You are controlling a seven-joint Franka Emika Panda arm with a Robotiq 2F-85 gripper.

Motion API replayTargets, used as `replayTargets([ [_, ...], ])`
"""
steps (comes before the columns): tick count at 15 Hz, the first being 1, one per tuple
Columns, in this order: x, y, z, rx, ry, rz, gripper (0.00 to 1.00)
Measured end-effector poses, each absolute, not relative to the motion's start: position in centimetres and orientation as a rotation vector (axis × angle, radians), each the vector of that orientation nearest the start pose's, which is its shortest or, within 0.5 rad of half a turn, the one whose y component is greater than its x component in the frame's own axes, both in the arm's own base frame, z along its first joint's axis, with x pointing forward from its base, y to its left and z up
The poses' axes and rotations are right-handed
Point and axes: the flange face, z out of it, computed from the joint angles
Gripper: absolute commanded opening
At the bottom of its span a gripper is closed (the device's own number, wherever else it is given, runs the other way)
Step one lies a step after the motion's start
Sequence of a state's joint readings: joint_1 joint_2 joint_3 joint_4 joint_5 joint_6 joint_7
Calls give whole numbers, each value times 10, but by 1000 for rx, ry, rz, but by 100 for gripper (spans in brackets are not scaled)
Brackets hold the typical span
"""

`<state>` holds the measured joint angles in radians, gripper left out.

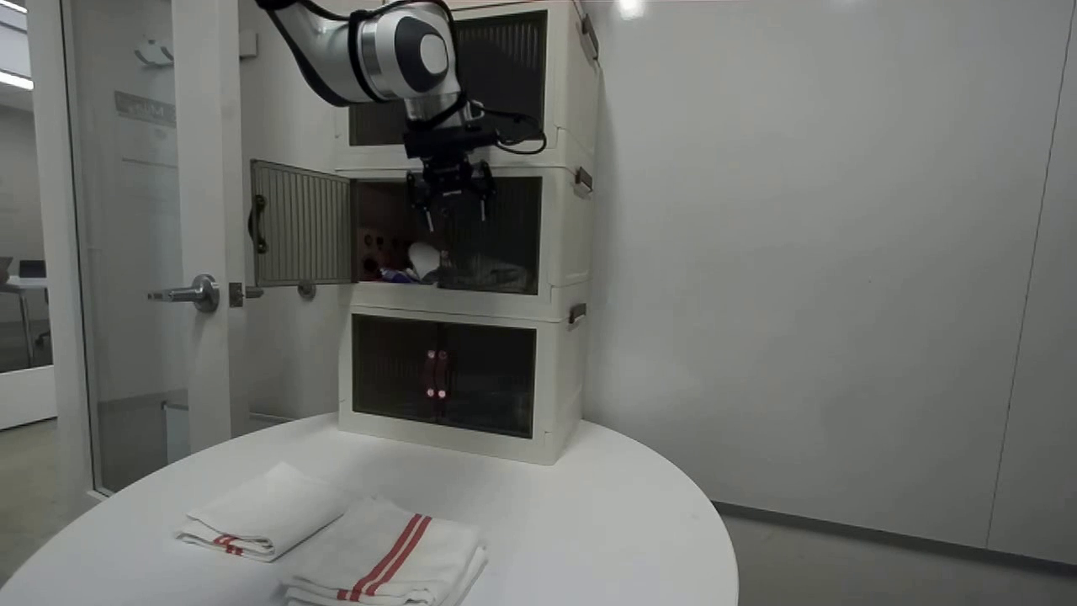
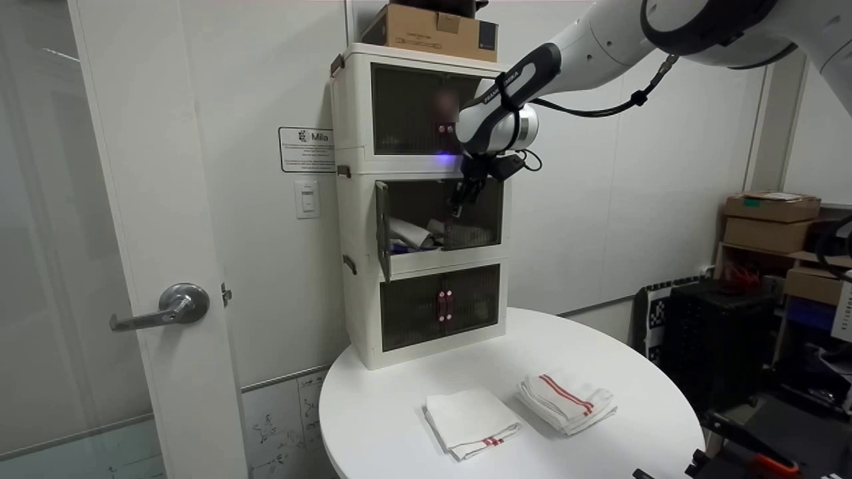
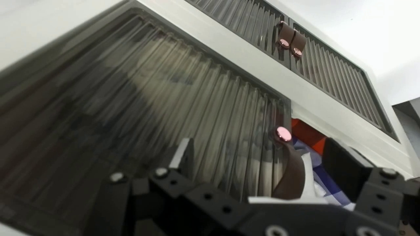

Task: Close the right door of the second shelf

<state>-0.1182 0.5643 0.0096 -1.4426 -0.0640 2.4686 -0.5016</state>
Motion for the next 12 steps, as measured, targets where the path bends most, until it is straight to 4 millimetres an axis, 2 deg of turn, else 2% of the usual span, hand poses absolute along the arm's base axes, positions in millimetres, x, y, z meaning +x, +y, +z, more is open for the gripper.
replayTargets([
  [2,736,-92,424,-3188,-660,-713,100],
  [5,703,-124,468,-3268,-529,-710,100],
  [9,635,-151,517,-3317,-291,-607,100],
  [12,578,-158,532,-3303,-187,-500,100],
])
